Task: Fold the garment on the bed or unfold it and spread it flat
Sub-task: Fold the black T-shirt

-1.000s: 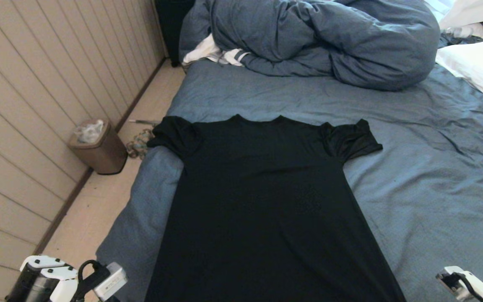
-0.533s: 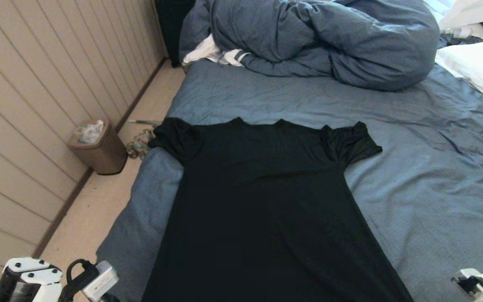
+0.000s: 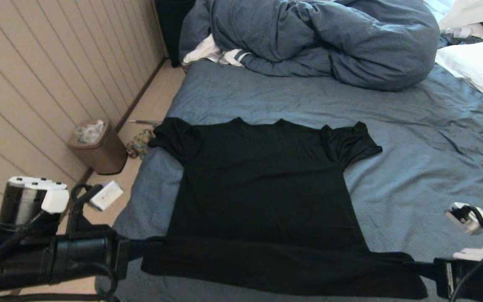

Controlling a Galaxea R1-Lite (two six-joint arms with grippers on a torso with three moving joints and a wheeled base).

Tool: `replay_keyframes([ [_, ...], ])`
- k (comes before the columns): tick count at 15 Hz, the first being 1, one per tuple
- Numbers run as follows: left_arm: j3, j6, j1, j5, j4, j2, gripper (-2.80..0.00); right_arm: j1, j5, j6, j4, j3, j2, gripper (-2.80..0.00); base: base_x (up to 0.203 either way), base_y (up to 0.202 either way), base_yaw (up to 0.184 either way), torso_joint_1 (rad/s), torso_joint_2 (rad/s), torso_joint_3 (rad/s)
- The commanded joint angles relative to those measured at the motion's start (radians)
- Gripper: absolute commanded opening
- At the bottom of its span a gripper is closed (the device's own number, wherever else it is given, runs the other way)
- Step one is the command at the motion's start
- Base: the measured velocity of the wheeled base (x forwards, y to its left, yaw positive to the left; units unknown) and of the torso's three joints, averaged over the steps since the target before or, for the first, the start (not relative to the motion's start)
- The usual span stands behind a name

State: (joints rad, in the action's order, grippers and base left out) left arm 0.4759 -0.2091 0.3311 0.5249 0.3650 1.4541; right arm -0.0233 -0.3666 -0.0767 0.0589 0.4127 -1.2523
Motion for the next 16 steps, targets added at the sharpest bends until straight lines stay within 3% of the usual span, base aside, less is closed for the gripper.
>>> replay_keyframes([
  [1, 0.107, -0.002, -0.037, 0.005, -0.03, 0.04, -2.8, -0.012, -0.003, -0.005, 0.002, 0.068, -0.117, -2.8, 0.0, 0.0, 0.0, 0.0, 0.0, 0.0],
  [5, 0.222, -0.02, -0.105, 0.007, -0.039, 0.15, -2.8, -0.047, -0.003, -0.012, 0.019, 0.195, -0.294, -2.8, 0.0, 0.0, 0.0, 0.0, 0.0, 0.0],
  [7, 0.252, -0.023, -0.128, 0.04, -0.036, 0.2, -2.8, -0.052, -0.002, -0.012, 0.059, 0.236, -0.367, -2.8, 0.0, 0.0, 0.0, 0.0, 0.0, 0.0],
  [16, 0.4, -0.029, -0.161, 0.064, -0.021, 0.401, -2.8, -0.047, 0.002, -0.016, 0.116, 0.446, -0.56, -2.8, 0.0, 0.0, 0.0, 0.0, 0.0, 0.0],
])
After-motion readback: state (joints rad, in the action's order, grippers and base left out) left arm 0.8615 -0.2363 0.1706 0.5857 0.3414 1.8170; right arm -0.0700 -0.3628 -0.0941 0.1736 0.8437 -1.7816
